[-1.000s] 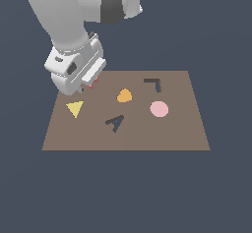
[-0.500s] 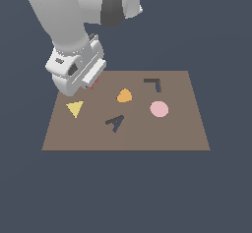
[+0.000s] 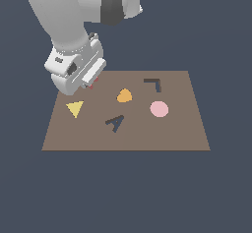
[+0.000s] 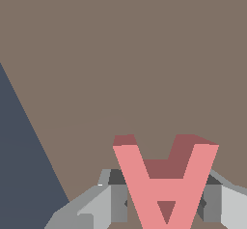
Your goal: Insert a designated object into the corresponding slot on a board.
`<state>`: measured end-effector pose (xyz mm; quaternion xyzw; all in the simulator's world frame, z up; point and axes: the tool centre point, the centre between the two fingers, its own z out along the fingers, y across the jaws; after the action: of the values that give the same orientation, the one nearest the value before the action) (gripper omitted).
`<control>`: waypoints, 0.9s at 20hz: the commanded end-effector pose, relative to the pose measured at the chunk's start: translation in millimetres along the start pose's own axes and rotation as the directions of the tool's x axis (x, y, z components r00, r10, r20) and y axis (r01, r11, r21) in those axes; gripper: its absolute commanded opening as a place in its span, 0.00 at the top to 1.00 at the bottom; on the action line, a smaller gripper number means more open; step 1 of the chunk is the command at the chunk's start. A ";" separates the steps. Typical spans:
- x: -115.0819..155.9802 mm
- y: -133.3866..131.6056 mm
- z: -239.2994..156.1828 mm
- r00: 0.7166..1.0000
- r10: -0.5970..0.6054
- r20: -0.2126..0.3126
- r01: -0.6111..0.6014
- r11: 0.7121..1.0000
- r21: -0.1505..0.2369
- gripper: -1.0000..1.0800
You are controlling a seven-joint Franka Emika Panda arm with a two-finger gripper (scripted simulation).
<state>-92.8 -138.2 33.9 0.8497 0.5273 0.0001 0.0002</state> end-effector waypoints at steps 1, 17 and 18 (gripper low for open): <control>0.2 -0.3 0.2 1.000 0.002 0.000 -0.002 1.000 0.000 1.00; 20.7 -9.4 -0.6 0.980 0.198 0.000 -0.198 0.980 0.000 1.00; 23.1 -10.2 -0.7 0.976 0.220 0.000 -0.220 0.976 0.000 1.00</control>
<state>-92.2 -116.8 34.3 0.8957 0.4446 0.0000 -0.0001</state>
